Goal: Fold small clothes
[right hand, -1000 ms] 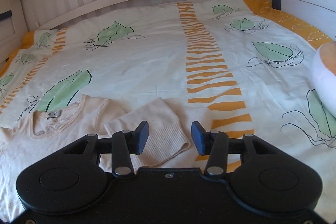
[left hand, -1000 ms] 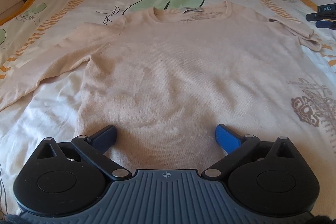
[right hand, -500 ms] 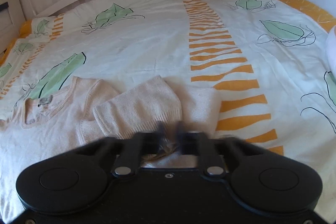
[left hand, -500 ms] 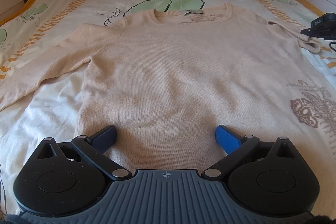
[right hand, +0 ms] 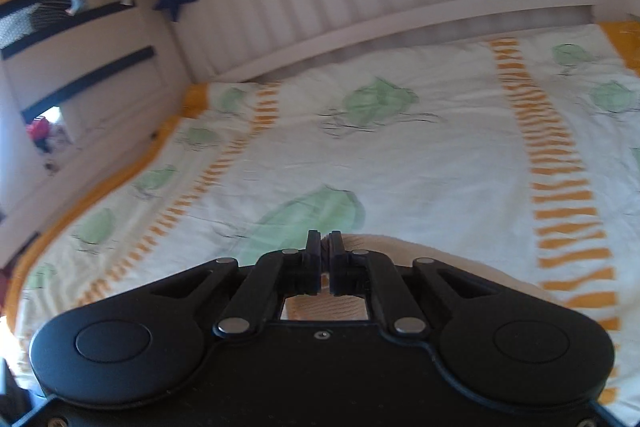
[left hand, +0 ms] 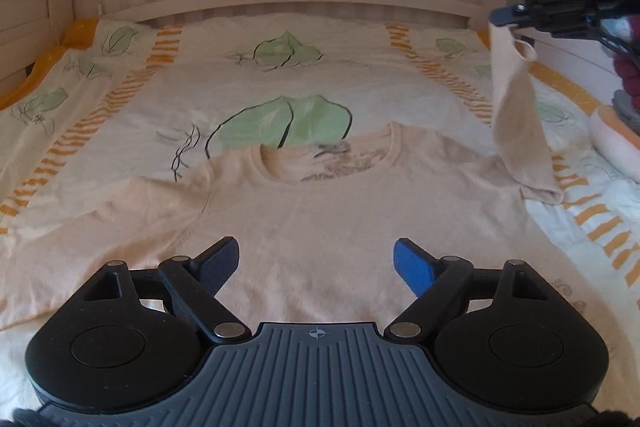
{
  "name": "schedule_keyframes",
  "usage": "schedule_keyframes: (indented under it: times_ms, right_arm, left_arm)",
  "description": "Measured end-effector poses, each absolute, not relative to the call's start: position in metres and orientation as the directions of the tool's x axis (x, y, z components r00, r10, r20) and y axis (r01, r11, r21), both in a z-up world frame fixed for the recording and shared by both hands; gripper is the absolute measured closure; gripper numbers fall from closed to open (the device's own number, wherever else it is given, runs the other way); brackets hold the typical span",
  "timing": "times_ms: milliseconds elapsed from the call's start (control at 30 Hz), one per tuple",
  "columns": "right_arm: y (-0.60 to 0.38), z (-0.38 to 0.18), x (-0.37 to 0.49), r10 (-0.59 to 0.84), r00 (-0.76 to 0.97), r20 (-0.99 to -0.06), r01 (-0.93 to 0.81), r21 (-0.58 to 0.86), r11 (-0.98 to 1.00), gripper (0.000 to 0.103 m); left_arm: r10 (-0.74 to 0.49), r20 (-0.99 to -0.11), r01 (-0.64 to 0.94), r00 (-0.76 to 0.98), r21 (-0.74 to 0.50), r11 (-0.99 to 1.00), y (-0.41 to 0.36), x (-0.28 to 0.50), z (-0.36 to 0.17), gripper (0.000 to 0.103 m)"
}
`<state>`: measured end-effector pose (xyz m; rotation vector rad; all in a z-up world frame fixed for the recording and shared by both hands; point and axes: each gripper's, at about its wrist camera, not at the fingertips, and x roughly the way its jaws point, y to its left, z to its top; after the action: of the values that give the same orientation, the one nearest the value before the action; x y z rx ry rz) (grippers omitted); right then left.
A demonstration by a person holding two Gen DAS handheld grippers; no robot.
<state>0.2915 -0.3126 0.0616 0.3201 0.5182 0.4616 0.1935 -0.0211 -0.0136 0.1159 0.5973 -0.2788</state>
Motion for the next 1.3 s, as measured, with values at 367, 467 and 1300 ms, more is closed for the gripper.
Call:
schedule_keyframes:
  times_ms: [367,467,1300]
  right_arm:
    - [-0.174,0.024,0.322,0.722,0.467,-0.511,-0.57,0.45,0.687,0.091]
    - [-0.163,0.006,0.318,0.722,0.471,-0.507,-0.556,0.465,0.689,0.084]
    - [-0.252,-0.109,0.219,0.21,0.806,-0.553,-0.161,0.137,0.977,0.034]
  left_arm:
    - [-0.323,-0.563,0.355,0.76,-0.056,0.933,-0.012,0.208,-0.025,0.018]
    - [-0.313,-0.598,0.333,0.738,-0.082,0.94,-0.009,0.218,-0.036,0.018]
    - [-0.279,-0.692,0.188,0.666,-0.206,0.96,-0.027,0.276,-0.062,0.072]
